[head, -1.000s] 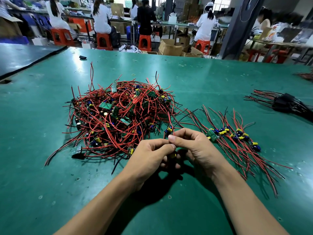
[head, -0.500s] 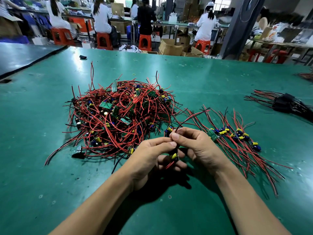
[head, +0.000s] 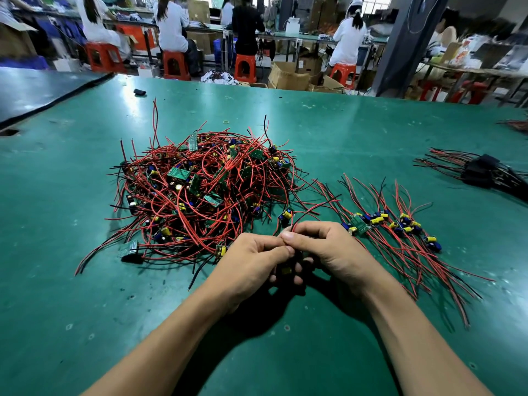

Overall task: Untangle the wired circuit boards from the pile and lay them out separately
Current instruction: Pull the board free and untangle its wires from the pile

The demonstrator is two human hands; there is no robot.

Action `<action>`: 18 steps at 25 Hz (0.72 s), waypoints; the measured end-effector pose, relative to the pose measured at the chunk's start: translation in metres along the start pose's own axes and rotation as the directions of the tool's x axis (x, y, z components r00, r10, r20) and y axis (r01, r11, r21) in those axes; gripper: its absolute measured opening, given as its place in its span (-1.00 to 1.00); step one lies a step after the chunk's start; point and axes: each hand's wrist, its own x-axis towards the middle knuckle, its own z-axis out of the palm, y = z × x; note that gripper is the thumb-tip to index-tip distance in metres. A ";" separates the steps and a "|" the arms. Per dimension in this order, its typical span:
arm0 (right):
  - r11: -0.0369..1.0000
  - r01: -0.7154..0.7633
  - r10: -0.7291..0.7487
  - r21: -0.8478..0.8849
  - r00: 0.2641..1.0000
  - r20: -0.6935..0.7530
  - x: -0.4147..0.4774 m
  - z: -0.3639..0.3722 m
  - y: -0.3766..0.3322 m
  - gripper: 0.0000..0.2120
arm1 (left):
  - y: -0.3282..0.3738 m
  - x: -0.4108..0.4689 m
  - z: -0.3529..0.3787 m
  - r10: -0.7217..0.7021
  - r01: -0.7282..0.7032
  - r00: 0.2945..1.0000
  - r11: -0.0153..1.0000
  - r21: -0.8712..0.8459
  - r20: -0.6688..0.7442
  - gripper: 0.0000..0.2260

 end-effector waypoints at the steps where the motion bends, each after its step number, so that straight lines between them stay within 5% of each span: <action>1: 1.000 0.004 -0.004 -0.004 1.000 -0.012 0.000 0.000 0.000 -0.71 | 0.001 0.000 0.000 0.012 -0.012 1.000 1.000 0.025 -0.012 -0.81; 10: 0.913 0.074 -0.234 -0.401 0.901 -0.365 0.015 -0.013 0.004 -0.75 | 0.001 0.007 0.003 -0.003 0.018 0.998 0.965 0.260 -0.060 -0.86; 13: 0.992 0.122 -0.126 -0.034 0.910 -0.396 0.016 -0.007 0.001 -0.66 | 0.005 0.007 0.000 -0.050 0.051 0.999 0.995 0.082 -0.008 -0.84; 18: 0.907 0.020 0.147 0.420 0.921 -0.360 0.018 -0.007 -0.007 -0.60 | 0.008 0.004 0.006 -0.058 0.056 0.994 0.998 0.017 0.098 -0.84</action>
